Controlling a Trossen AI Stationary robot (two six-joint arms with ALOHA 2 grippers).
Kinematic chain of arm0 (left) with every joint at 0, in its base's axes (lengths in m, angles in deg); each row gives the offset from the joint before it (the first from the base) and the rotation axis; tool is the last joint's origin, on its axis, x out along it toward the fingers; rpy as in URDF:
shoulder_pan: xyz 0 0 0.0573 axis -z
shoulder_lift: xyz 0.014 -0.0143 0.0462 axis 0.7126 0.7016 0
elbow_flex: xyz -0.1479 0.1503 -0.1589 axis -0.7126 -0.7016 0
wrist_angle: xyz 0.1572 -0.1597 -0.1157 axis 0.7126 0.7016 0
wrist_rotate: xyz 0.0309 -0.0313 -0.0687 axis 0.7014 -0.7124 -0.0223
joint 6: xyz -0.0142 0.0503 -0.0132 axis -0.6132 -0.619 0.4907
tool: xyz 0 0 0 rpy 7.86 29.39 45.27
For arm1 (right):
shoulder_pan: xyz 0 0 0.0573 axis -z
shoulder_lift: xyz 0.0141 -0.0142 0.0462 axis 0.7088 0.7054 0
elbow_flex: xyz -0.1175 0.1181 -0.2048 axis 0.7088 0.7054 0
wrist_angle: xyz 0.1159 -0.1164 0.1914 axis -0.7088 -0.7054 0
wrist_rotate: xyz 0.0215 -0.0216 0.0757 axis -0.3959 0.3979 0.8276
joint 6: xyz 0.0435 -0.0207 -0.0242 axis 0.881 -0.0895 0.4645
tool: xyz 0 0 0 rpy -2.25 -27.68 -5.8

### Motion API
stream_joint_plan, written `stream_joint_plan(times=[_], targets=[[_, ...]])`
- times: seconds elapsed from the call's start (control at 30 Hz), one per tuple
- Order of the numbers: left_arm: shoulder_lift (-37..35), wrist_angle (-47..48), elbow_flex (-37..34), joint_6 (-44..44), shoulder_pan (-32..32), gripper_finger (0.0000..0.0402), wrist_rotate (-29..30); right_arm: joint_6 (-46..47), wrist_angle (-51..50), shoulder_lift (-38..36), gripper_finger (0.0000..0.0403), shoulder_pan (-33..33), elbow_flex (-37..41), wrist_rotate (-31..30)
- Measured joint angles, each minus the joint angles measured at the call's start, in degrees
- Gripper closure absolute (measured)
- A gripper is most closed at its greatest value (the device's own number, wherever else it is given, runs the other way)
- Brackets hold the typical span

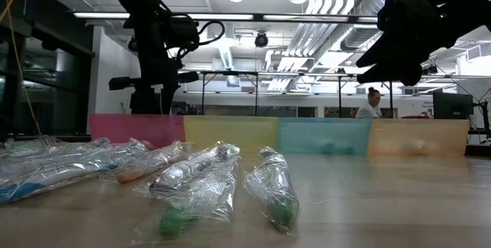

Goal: Pick & Place Toothbrushes
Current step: Put the purple toothbrush into the pink bin, then put the green toothbrush into the orange bin

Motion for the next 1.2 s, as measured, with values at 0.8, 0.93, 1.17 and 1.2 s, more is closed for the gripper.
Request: stream_joint_plan(times=[0.8, 0.93, 1.17, 1.2], targets=[[-5.0, -9.8, 0.1, 24.9, 0.4, 0.0399, 9.9, 5.2, 3.9, 0.0, 0.0168, 0.0, 0.0, -5.8], [-8.6, -9.1, 0.1, 26.5, 0.4, 0.0401, 9.3, 6.4, 4.8, 0.0, 0.0168, 0.0, 0.0, -5.8], [-11.4, -9.2, 0.1, 26.8, 0.4, 0.0401, 3.3, 6.5, 6.9, 0.0, 0.0168, 0.0, 0.0, -8.1], [-11.5, -9.2, 0.1, 26.8, 0.4, 0.0401, 2.8, 6.4, 6.9, 0.0, 0.0168, 0.0, 0.0, -8.2]])
